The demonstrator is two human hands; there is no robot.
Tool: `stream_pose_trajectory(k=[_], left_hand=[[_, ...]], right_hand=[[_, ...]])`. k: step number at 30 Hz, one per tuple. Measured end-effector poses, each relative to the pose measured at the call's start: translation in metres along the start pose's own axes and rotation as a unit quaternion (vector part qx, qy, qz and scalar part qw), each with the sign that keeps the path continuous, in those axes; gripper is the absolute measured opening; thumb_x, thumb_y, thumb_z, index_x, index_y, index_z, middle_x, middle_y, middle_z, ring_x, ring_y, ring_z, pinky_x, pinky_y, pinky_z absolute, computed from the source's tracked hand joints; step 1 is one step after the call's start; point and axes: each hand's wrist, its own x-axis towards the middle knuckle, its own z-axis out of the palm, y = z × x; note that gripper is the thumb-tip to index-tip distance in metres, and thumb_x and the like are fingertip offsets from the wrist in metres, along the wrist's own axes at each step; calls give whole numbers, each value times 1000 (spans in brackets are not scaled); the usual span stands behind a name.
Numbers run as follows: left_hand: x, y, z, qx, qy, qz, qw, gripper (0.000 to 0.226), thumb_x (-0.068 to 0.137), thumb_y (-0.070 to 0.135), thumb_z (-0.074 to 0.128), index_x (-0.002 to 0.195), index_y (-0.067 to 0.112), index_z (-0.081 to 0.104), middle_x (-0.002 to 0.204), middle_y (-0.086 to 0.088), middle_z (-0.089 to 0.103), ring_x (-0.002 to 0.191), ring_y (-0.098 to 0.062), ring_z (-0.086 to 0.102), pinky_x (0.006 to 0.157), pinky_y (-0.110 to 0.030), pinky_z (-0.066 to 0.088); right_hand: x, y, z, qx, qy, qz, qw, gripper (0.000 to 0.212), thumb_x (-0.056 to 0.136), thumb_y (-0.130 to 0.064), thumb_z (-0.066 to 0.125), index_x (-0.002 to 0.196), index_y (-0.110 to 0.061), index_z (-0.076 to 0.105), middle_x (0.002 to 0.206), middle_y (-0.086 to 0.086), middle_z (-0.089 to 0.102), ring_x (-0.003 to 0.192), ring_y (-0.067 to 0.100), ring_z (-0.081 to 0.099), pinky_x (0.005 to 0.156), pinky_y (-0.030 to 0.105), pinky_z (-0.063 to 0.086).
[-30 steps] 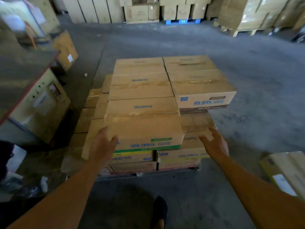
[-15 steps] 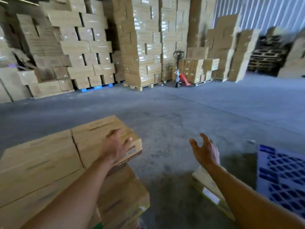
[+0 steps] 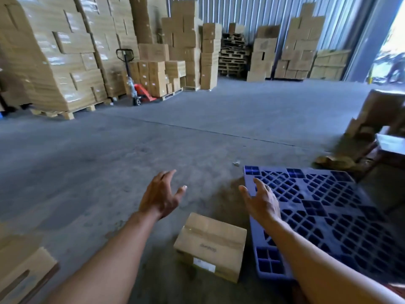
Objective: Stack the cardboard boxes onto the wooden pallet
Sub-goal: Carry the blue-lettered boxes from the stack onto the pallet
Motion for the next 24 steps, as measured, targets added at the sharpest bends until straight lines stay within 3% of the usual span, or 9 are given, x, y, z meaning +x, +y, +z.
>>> stream_pose_trajectory(k=[5, 10, 19, 24], left_hand=[[96, -52, 96, -20, -83, 14, 996, 62, 87, 36, 71, 138, 5, 55, 137, -15, 57, 127, -31, 52, 107, -33, 38], [163, -135, 206, -38, -197, -30, 979, 63, 87, 35, 71, 139, 4, 53, 139, -16, 56, 128, -32, 52, 107, -33, 38], [165, -271, 404, 1, -339, -115, 934, 66, 88, 38, 69, 143, 7, 49, 145, -13, 49, 131, -31, 48, 106, -37, 39], [139, -353, 522, 23, -335, -179, 925, 69, 88, 29, 71, 144, 0, 45, 144, -22, 46, 132, -36, 44, 110, -38, 34]], right_hand=[[68, 43, 74, -34, -10, 88, 996, 73, 93, -65, 51, 152, -25, 38, 153, 8, 45, 136, 31, 45, 105, 42, 39], [122, 90, 173, -87, -47, 194, 976, 73, 94, -65, 49, 154, -25, 36, 156, 6, 41, 141, 28, 40, 111, 40, 35], [138, 223, 340, -130, -137, 332, 924, 74, 94, -64, 50, 154, -26, 35, 158, 3, 38, 143, 24, 37, 114, 40, 32], [126, 331, 428, -136, -181, 376, 898, 75, 92, -65, 52, 154, -28, 32, 158, 3, 37, 143, 24, 36, 113, 42, 33]])
